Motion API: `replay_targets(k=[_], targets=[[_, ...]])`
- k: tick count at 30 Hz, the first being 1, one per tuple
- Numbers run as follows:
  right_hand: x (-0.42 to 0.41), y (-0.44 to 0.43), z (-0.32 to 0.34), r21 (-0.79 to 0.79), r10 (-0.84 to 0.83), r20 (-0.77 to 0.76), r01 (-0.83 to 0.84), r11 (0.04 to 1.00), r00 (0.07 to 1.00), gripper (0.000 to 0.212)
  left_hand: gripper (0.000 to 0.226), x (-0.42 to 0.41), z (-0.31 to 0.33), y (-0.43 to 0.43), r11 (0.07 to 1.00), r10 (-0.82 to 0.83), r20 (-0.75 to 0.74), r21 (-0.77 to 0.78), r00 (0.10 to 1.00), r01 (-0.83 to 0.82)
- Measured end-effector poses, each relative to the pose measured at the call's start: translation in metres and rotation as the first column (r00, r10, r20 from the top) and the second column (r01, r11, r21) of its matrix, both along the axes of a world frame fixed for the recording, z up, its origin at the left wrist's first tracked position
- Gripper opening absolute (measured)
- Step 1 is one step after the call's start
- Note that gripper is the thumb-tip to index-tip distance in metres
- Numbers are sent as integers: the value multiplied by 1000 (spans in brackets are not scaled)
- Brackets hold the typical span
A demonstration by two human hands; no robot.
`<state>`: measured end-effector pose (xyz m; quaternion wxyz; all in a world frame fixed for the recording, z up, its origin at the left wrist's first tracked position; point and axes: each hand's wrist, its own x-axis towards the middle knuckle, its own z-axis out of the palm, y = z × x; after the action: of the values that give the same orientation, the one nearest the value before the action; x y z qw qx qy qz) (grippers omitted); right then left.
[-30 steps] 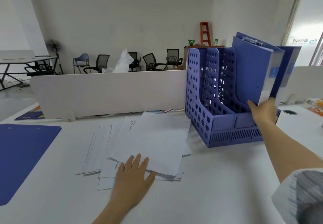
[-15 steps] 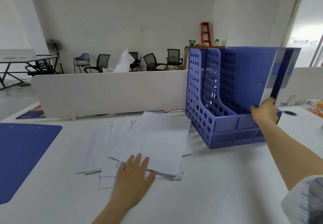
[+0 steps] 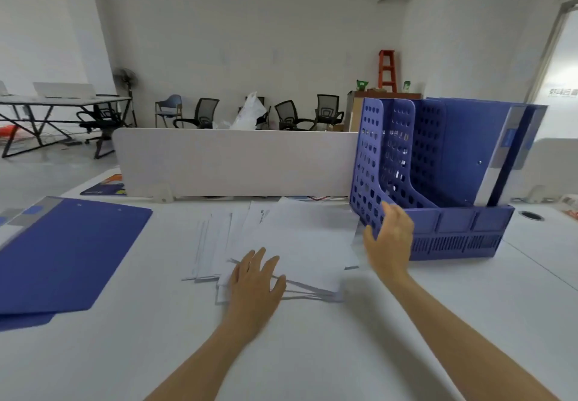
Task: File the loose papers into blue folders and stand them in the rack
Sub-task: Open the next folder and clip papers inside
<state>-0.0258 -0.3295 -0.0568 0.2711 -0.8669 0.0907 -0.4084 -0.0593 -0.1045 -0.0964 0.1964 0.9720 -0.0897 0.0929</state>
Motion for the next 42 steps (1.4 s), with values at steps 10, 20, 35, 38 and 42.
replay_targets(k=[10, 20, 35, 38, 42], targets=[[-35, 171, -30, -188, 426, -304, -492, 850, 852, 49, 45, -53, 2, 195, 902, 427, 28, -88, 904, -423], [-66, 305, -42, -234, 475, -662, -762, 604, 580, 45, 50, -77, -3, 299, 771, 637, -14, 26, 771, -636], [-68, 315, -43, -205, 455, -695, -760, 616, 556, 48, 52, -67, -13, 292, 976, 179, 383, 50, 906, -214], [-67, 315, -44, -208, 418, -717, -743, 636, 558, 50, 33, -74, -15, 286, 986, 105, 607, 37, 787, -160], [-67, 315, -44, -228, 388, -736, -742, 630, 555, 47, 38, -78, 0, 289, 774, 594, 347, -2, 725, -633]])
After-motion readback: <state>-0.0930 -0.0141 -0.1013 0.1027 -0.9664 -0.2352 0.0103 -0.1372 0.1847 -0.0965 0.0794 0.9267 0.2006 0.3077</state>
